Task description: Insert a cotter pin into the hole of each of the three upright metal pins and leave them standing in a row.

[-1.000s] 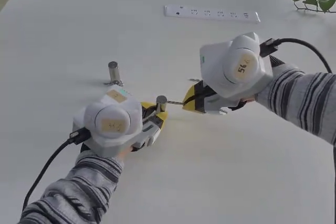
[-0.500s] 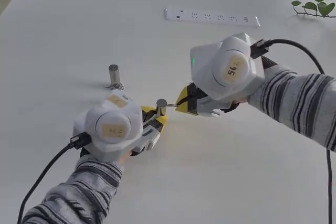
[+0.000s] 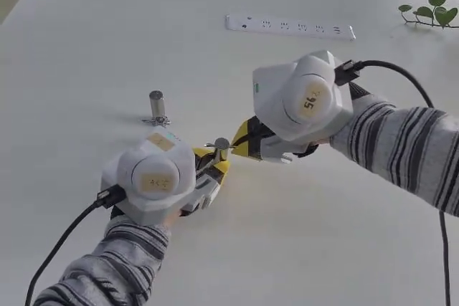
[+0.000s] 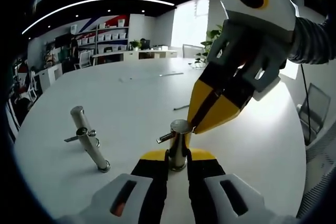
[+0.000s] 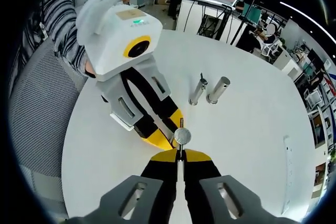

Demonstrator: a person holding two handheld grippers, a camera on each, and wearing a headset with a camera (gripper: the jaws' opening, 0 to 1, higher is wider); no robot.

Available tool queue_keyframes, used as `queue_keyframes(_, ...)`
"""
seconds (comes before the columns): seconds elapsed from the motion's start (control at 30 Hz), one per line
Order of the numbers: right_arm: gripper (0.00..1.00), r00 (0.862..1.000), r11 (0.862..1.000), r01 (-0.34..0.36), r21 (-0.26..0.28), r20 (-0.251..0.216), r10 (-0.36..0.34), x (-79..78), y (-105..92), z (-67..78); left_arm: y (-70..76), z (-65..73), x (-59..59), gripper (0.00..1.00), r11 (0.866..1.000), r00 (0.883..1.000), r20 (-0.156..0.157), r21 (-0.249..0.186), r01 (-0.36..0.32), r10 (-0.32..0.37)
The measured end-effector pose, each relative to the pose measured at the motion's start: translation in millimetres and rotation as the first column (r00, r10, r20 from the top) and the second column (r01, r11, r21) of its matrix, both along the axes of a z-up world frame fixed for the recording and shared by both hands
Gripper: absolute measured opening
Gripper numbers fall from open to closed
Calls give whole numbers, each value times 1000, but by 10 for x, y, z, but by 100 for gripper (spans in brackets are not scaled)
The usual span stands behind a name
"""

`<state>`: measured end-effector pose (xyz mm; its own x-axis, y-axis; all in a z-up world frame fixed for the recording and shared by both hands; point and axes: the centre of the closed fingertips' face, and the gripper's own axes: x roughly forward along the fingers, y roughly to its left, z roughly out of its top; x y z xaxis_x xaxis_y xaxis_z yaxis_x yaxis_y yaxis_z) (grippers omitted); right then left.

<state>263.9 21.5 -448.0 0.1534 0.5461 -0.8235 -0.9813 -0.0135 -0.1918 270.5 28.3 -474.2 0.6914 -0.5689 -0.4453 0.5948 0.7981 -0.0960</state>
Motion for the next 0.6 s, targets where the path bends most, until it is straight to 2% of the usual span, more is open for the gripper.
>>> queue_keyframes(0.13,0,1000,1000,15,24,2,-15,-3,9,34,-1,1,-1,10,1000,1000,0,3,3,-3)
queue_keyframes(0.23,3,998,997,56,52,-25,-55,4,-12,90,-1,1,0,10,1000,1000,0,2,3,-3)
queue_keyframes(0.4,2,997,996,72,56,-43,-70,1,-93,143,0,0,2,10,1000,1000,-2,-1,-2,2)
queue_keyframes(0.6,0,997,997,68,44,-48,-66,-28,-108,96,-2,1,2,10,1000,1000,-3,-2,-3,3)
